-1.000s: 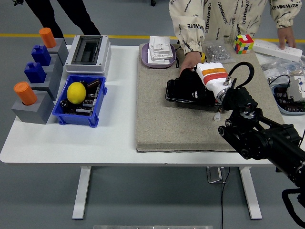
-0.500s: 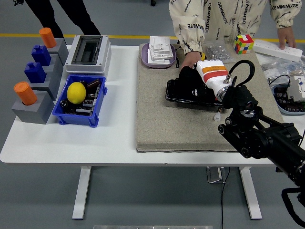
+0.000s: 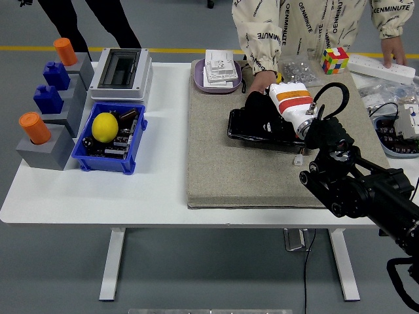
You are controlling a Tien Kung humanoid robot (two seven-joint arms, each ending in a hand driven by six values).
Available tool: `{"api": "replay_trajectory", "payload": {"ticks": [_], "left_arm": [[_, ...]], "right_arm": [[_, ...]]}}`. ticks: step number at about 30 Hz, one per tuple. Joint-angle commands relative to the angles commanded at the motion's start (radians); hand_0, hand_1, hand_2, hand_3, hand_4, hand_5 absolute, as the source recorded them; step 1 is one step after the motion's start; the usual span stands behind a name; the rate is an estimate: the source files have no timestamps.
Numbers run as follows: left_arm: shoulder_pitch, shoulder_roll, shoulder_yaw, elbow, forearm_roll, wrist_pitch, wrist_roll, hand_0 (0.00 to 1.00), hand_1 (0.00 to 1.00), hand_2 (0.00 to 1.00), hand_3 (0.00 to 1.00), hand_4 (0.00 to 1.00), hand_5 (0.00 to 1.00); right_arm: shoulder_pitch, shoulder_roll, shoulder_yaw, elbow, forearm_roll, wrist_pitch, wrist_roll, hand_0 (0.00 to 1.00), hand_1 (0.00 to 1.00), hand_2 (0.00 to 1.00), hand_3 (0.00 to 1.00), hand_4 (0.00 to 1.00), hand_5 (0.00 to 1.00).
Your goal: Pick the rag up,wipe the panel,place it on the desk
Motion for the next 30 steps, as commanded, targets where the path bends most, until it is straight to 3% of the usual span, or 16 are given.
{"api": "replay_trajectory", "payload": {"ticks": [30], "left_arm": [[0.007,-0.005,-0.006,0.000,0.001,0.001,-0.002,0.651,0.695,0.737,0.565,0.596,0.471]], "right_arm": [[-0.029,0.000,0.022,0.002,0.008,0.006,0.000,0.278,0.360,0.419,0.428,0.998,0.117]]}}
